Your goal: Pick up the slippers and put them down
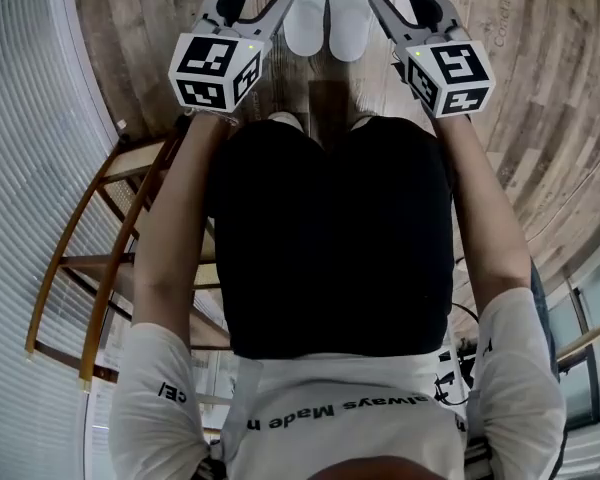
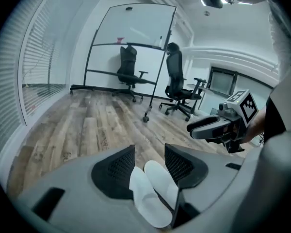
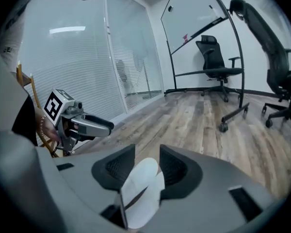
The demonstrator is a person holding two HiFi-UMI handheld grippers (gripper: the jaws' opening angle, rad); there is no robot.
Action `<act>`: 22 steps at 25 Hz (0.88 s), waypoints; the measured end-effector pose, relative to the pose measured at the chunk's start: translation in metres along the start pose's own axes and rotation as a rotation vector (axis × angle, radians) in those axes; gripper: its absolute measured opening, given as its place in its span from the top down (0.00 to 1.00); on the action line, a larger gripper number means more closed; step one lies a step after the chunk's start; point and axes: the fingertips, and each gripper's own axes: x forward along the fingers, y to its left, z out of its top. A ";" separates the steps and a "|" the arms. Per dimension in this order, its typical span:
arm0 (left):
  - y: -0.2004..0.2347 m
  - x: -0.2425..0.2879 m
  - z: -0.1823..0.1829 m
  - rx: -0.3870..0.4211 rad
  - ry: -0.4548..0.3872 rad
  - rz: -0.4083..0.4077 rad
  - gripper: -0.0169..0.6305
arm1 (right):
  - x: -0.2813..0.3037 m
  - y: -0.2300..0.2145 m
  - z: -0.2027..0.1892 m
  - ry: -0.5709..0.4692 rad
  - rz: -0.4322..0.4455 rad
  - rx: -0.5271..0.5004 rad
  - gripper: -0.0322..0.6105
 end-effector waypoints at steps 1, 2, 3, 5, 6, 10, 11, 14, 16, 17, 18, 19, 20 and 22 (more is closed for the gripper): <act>-0.004 -0.014 0.021 0.003 -0.014 0.005 0.69 | -0.011 0.008 0.020 -0.008 0.007 -0.009 0.72; -0.008 -0.028 0.041 0.003 -0.027 0.008 0.69 | -0.023 0.016 0.041 -0.015 0.013 -0.016 0.72; -0.014 -0.041 0.061 0.000 -0.039 0.010 0.69 | -0.035 0.024 0.060 -0.022 0.019 -0.019 0.72; -0.031 -0.066 0.099 -0.007 -0.064 0.009 0.69 | -0.059 0.038 0.098 -0.033 0.025 -0.027 0.73; -0.040 -0.080 0.118 -0.010 -0.077 0.008 0.69 | -0.072 0.046 0.117 -0.040 0.026 -0.032 0.73; -0.083 -0.149 0.197 -0.011 -0.138 0.018 0.70 | -0.137 0.083 0.200 -0.077 0.034 -0.052 0.78; -0.093 -0.167 0.220 -0.004 -0.156 0.024 0.71 | -0.154 0.090 0.223 -0.090 0.038 -0.058 0.79; -0.120 -0.221 0.286 0.015 -0.204 0.041 0.73 | -0.207 0.115 0.295 -0.132 0.051 -0.085 0.82; -0.139 -0.260 0.321 0.015 -0.221 0.038 0.74 | -0.243 0.137 0.337 -0.151 0.063 -0.098 0.83; -0.149 -0.280 0.337 0.014 -0.225 0.031 0.75 | -0.261 0.149 0.357 -0.159 0.069 -0.102 0.84; -0.159 -0.300 0.352 0.014 -0.230 0.023 0.76 | -0.279 0.160 0.377 -0.169 0.075 -0.103 0.84; -0.169 -0.318 0.368 0.011 -0.237 0.015 0.76 | -0.297 0.169 0.397 -0.180 0.080 -0.102 0.84; -0.179 -0.335 0.386 0.008 -0.247 0.008 0.76 | -0.315 0.177 0.416 -0.193 0.086 -0.100 0.85; -0.201 -0.367 0.422 0.009 -0.270 0.000 0.76 | -0.351 0.191 0.454 -0.226 0.099 -0.101 0.85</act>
